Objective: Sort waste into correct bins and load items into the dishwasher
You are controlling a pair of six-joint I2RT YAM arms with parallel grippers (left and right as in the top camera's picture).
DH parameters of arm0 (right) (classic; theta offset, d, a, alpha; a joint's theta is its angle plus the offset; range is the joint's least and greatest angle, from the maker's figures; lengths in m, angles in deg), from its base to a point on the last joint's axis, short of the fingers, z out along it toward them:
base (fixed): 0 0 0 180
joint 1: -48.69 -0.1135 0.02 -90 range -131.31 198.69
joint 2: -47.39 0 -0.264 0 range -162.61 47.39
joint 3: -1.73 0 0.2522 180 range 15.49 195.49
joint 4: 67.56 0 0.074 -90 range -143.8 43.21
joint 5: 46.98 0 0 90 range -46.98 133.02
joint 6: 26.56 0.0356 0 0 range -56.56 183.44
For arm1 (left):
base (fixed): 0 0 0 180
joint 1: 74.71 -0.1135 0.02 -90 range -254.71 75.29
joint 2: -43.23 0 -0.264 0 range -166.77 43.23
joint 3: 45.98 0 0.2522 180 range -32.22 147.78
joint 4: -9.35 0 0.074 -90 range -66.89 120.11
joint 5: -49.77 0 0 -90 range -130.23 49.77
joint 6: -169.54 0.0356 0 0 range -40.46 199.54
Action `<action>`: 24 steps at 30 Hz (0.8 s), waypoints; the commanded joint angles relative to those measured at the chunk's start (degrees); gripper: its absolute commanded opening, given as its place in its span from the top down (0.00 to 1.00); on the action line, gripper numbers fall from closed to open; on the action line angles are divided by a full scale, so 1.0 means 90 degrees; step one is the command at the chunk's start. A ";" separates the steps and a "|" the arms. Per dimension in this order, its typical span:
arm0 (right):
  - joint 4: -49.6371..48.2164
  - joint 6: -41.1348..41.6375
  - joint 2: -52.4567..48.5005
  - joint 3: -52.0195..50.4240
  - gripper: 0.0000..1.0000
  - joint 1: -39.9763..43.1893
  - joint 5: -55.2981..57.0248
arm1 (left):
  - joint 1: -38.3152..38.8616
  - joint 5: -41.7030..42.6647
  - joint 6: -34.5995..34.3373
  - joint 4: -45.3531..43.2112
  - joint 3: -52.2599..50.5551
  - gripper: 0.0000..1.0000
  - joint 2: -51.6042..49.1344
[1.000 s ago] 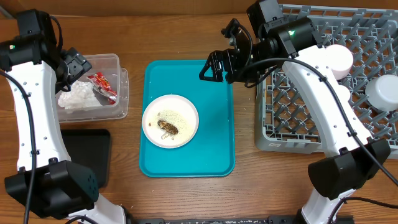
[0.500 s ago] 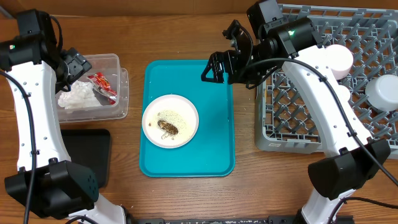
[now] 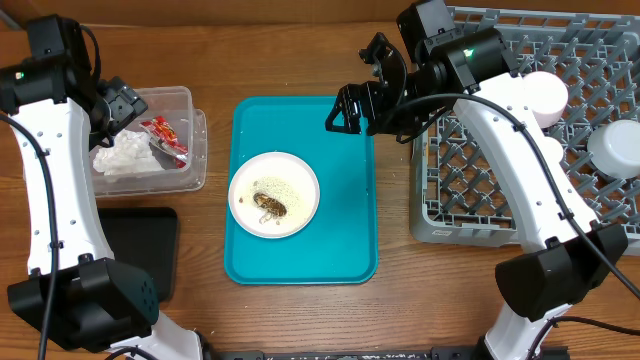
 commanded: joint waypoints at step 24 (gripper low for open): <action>-0.1132 0.1700 -0.0367 -0.1076 0.00 -0.1338 0.1450 | 0.0085 -0.0090 -0.0083 0.0002 0.0044 0.00 0.0192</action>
